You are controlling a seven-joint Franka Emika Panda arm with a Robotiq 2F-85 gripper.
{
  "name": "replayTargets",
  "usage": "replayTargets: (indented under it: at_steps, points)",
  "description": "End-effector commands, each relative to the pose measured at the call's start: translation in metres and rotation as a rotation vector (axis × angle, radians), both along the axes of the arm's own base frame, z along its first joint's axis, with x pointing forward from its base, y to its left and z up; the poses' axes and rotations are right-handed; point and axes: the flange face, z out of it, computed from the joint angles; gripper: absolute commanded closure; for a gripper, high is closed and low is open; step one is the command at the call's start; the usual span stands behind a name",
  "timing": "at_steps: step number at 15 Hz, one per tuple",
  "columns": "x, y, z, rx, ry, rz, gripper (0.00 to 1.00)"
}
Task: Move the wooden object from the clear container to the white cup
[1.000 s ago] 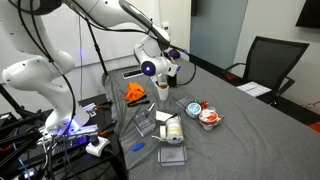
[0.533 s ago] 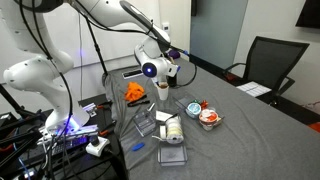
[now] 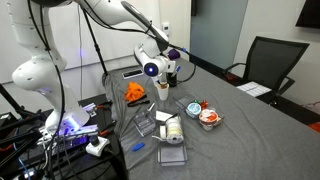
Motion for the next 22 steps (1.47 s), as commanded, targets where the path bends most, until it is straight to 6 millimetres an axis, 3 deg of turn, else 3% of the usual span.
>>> replayTargets:
  at_steps: [1,9,22]
  points:
    - [-0.012,0.012,0.003,-0.044,-0.124,0.052,0.69]
    - [-0.026,0.038,-0.009,-0.101,-0.338,0.157,0.69]
    - [-0.025,0.087,-0.016,-0.247,-0.507,0.223,0.69]
